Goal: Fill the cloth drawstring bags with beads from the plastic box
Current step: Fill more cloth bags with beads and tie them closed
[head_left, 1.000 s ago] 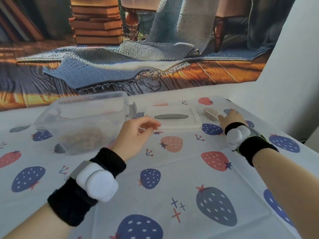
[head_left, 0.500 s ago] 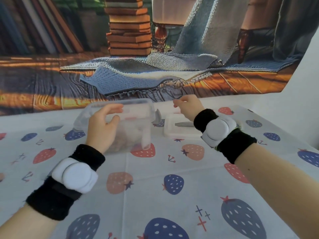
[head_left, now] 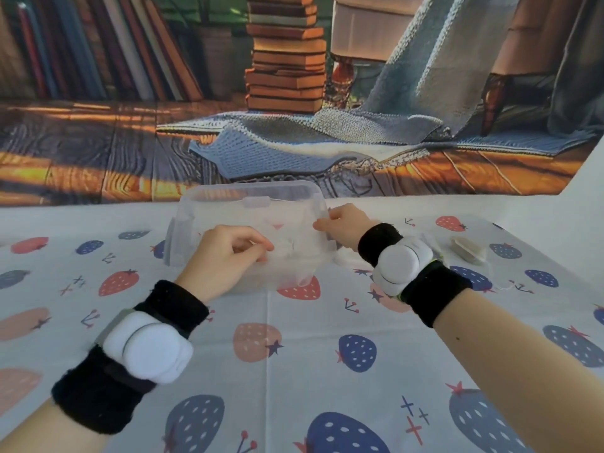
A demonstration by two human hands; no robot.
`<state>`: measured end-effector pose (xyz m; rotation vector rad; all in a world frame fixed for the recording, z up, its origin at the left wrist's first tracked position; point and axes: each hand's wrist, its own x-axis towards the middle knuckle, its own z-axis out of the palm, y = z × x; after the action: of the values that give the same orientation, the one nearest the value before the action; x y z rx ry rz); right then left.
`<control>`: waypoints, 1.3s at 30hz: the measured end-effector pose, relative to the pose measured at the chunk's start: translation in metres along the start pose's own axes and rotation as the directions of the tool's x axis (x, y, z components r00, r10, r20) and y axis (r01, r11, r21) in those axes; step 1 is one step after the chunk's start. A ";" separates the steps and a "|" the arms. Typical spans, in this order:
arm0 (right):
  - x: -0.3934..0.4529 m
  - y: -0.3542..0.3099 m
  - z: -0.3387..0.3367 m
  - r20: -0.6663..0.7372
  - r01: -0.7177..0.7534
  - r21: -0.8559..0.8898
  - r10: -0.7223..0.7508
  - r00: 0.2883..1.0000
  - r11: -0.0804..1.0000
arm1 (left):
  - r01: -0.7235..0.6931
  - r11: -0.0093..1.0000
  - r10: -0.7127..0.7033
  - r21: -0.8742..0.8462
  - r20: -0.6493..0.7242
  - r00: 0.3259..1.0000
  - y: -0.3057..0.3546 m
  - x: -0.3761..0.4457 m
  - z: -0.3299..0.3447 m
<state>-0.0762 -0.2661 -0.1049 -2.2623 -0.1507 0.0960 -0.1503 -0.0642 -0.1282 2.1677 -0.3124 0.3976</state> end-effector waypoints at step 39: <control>-0.012 0.025 0.007 0.034 0.126 -0.055 -0.125 0.992 0.990 | 0.132 0.769 -0.227 0.625 0.075 0.971 -0.014 0.076 0.032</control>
<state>-0.0866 -0.2788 -0.1284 -2.3027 -0.3151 0.0596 -0.0696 -0.0879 -0.1267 2.8585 -0.0425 0.2456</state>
